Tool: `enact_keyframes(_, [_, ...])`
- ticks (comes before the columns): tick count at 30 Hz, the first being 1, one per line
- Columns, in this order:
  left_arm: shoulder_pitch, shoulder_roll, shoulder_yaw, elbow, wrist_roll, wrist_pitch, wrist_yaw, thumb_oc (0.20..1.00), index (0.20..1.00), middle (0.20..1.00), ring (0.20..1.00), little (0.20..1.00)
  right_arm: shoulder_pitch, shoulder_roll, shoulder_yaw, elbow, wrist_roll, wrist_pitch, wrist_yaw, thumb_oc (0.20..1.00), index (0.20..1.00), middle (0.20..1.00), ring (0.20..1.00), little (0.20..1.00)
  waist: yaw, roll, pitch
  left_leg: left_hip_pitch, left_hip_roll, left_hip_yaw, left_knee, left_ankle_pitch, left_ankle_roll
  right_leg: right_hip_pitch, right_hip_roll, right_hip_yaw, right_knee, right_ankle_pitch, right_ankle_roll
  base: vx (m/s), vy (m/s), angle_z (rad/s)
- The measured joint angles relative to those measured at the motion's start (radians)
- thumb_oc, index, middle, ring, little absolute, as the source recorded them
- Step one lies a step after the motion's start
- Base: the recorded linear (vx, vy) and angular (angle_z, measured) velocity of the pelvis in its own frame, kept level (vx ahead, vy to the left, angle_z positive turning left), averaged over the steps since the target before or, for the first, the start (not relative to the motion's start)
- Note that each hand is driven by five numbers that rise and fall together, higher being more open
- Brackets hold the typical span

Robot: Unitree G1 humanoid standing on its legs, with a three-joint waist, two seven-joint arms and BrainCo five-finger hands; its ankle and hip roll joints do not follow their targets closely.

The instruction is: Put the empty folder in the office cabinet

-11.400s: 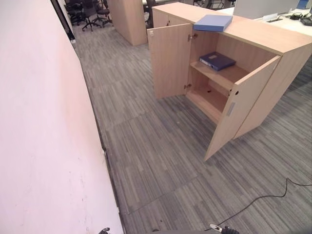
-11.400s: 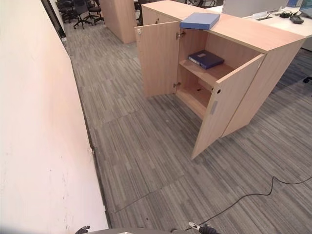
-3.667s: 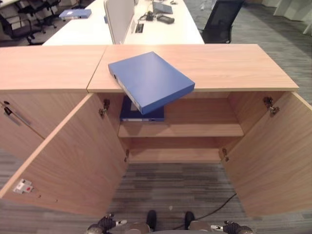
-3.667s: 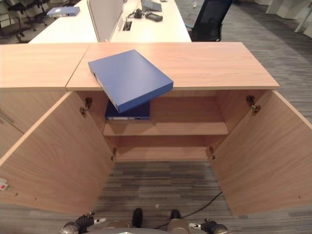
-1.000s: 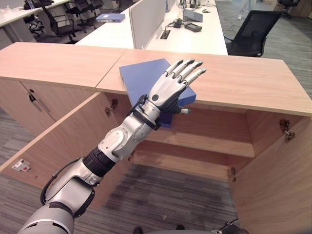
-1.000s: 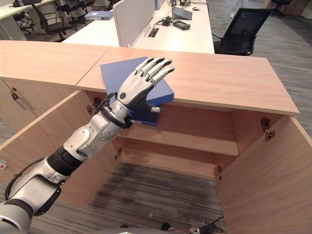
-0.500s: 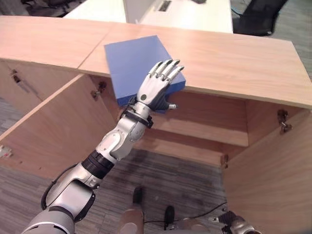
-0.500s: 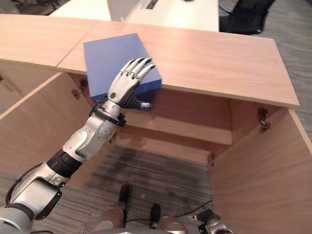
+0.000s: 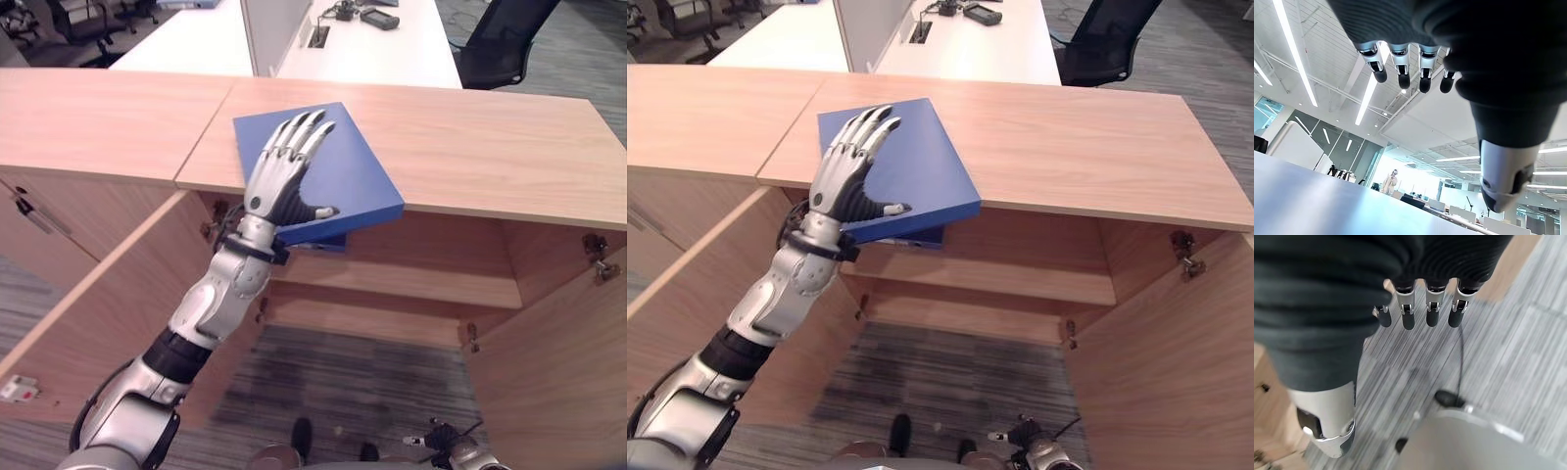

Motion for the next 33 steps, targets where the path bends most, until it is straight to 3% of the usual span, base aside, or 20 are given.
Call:
enact_keyframes(2, [0.035, 0.014, -0.002, -0.009, 0.000, -0.014, -0.009, 1.000, 1.000, 1.000, 1.000, 1.000, 0.011, -0.016, -0.013, -0.020, -0.011, -0.001, 0.003, 1.000, 1.000, 1.000, 1.000, 1.000, -0.005, 0.014, -0.002, 0.004, -0.002, -0.014, 0.001, 0.005, 0.027, -0.142, -0.014, 0.034, 0.290, -0.065, 0.037, -0.03, 0.026, 0.09])
enact_keyframes(3, [0.043, 0.019, -0.002, -0.012, -0.001, -0.016, -0.012, 1.000, 1.000, 1.000, 1.000, 1.000, 0.023, -0.016, -0.014, -0.035, -0.012, -0.002, 0.005, 1.000, 1.000, 1.000, 1.000, 1.000, -0.004, -0.002, -0.004, 0.002, -0.013, -0.022, 0.001, 0.007, 0.032, -0.183, -0.031, 0.046, 0.345, -0.093, 0.032, -0.02, -0.036, 0.23])
enact_keyframes(5, [0.055, 0.022, 0.018, -0.036, -0.003, -0.020, -0.018, 1.000, 1.000, 1.000, 1.000, 1.000, 0.029, -0.014, -0.017, -0.038, -0.012, -0.002, 0.008, 1.000, 1.000, 1.000, 1.000, 1.000, 0.008, -0.019, 0.000, -0.017, -0.022, -0.030, 0.001, 0.009, 0.037, -0.239, -0.037, 0.074, 0.306, -0.096, 0.028, 0.02, -0.089, 0.16])
enact_keyframes(7, [0.089, 0.029, 0.054, -0.064, -0.018, -0.035, -0.025, 1.000, 1.000, 1.000, 1.000, 1.000, 0.033, -0.008, -0.023, -0.045, -0.011, -0.012, 0.010, 1.000, 1.000, 1.000, 1.000, 1.000, 0.006, -0.041, 0.009, -0.039, -0.021, -0.053, 0.001, 0.018, 0.025, -0.245, -0.024, 0.096, 0.171, -0.083, 0.035, 0.07, -0.104, 0.55])
enact_keyframes(8, [0.128, 0.030, 0.083, -0.083, -0.039, -0.039, -0.036, 1.000, 1.000, 1.000, 1.000, 1.000, 0.044, -0.002, -0.032, -0.047, -0.011, -0.016, 0.010, 1.000, 1.000, 1.000, 1.000, 1.000, 0.002, -0.053, 0.006, -0.046, -0.021, -0.061, 0.002, 0.020, 0.023, -0.223, -0.024, 0.090, 0.105, 0.009, 0.032, 0.11, -0.110, 0.69])
enact_keyframes(9, [0.140, 0.036, 0.086, -0.085, -0.042, -0.038, -0.036, 1.000, 1.000, 1.000, 1.000, 1.000, 0.051, -0.003, -0.034, -0.044, -0.011, -0.013, 0.011, 1.000, 1.000, 1.000, 1.000, 1.000, 0.011, -0.052, 0.008, -0.044, -0.019, -0.063, 0.002, 0.020, 0.021, -0.212, -0.023, 0.084, 0.086, 0.042, 0.024, 0.17, -0.155, 0.50])
enact_keyframes(14, [0.171, 0.046, 0.082, -0.106, -0.079, -0.043, -0.041, 1.000, 1.000, 1.000, 1.000, 1.000, 0.041, 0.001, -0.032, -0.037, -0.011, -0.014, 0.017, 1.000, 1.000, 1.000, 1.000, 1.000, 0.025, -0.042, 0.006, 0.000, 0.022, -0.071, 0.001, 0.002, -0.007, -0.058, 0.019, 0.060, -0.127, 0.134, -0.006, 0.10, -0.102, 0.01])
enact_keyframes(19, [0.199, 0.045, 0.082, -0.111, -0.081, -0.045, -0.050, 1.000, 1.000, 1.000, 1.000, 1.000, 0.052, -0.001, -0.024, -0.037, -0.010, -0.013, 0.016, 1.000, 1.000, 1.000, 1.000, 1.000, 0.017, -0.037, 0.002, 0.027, 0.051, -0.085, 0.002, -0.007, -0.023, -0.024, 0.049, 0.035, -0.133, 0.127, -0.040, 0.06, -0.121, 0.08])
enact_keyframes(33, [0.280, 0.053, 0.080, -0.112, -0.119, -0.048, -0.098, 1.000, 1.000, 1.000, 1.000, 1.000, 0.073, -0.004, -0.021, -0.037, -0.011, -0.016, 0.016, 1.000, 1.000, 1.000, 1.000, 1.000, 0.025, -0.028, -0.028, 0.009, 0.084, -0.120, 0.001, -0.013, -0.054, -0.030, 0.083, 0.011, -0.133, 0.123, -0.051, -0.01, -0.117, 0.06])
